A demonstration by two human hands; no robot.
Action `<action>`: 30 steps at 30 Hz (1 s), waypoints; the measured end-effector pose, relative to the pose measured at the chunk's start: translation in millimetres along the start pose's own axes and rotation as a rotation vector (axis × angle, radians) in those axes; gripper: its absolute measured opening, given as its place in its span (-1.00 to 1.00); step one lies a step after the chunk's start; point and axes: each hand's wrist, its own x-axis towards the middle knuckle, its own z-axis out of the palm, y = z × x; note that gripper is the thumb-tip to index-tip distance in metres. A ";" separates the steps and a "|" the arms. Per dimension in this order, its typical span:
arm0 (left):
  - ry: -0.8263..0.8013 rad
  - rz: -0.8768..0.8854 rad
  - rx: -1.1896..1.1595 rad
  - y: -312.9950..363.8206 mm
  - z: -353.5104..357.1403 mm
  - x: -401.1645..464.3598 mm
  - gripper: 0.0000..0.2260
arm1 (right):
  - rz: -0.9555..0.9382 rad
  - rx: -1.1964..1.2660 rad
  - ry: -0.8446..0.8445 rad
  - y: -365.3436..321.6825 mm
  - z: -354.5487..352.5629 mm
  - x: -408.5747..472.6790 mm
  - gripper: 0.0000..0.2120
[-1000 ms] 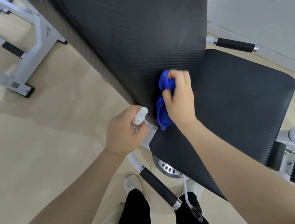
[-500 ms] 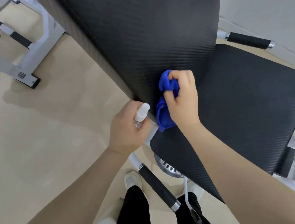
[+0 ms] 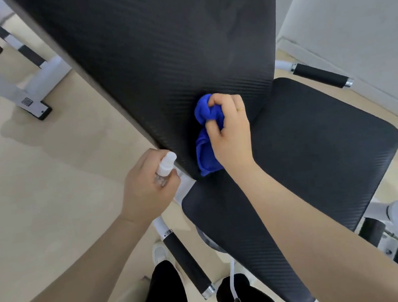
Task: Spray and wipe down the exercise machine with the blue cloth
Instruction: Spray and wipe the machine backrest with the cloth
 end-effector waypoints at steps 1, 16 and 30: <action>0.013 -0.020 0.004 2.4 0.8 0.3 -0.80 | 0.071 -0.047 -0.023 15.2 -3.1 0.9 -0.74; 0.093 0.028 -0.108 61.9 13.4 13.1 -0.76 | -0.171 0.075 0.040 -55.3 -32.3 76.7 -0.70; -0.102 0.065 -0.192 67.6 -14.9 34.1 -0.83 | -0.236 0.045 0.059 -77.9 -27.8 86.0 -0.69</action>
